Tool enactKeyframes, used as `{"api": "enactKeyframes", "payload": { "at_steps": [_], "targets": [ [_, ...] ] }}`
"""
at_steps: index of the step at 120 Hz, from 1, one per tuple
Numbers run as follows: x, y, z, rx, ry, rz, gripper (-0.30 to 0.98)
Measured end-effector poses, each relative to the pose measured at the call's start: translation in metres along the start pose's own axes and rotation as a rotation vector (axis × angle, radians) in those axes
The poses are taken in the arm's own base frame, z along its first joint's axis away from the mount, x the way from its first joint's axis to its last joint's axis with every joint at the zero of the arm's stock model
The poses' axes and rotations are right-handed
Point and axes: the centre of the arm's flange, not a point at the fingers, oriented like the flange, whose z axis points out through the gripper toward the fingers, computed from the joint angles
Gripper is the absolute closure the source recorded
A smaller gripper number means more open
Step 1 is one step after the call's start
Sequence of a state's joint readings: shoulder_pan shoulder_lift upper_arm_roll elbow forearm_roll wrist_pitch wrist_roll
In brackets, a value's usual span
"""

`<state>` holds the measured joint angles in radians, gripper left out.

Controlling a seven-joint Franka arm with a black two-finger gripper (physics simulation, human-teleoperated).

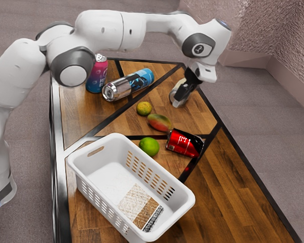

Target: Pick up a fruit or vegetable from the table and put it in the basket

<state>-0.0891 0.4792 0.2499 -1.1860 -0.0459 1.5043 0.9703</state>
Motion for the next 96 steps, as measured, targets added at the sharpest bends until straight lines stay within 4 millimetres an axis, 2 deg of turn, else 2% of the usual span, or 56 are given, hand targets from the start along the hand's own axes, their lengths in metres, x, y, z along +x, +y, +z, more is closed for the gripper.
{"api": "enactKeyframes", "payload": {
  "at_steps": [4,10,18,29,37,66,96],
  "targets": [
    [-0.021,0.007,0.013,-0.029,0.010,0.010,0.00],
    [-0.051,0.022,0.022,-0.037,0.031,0.028,0.00],
    [-0.069,0.038,0.033,-0.027,0.054,0.065,0.00],
    [-0.056,0.063,0.049,-0.009,0.070,0.158,0.00],
    [-0.046,0.071,0.053,0.015,0.081,0.209,0.00],
    [-0.029,0.072,0.064,0.068,0.111,0.305,0.00],
    [-0.036,0.061,0.084,0.067,0.109,0.326,0.00]
  ]
}}
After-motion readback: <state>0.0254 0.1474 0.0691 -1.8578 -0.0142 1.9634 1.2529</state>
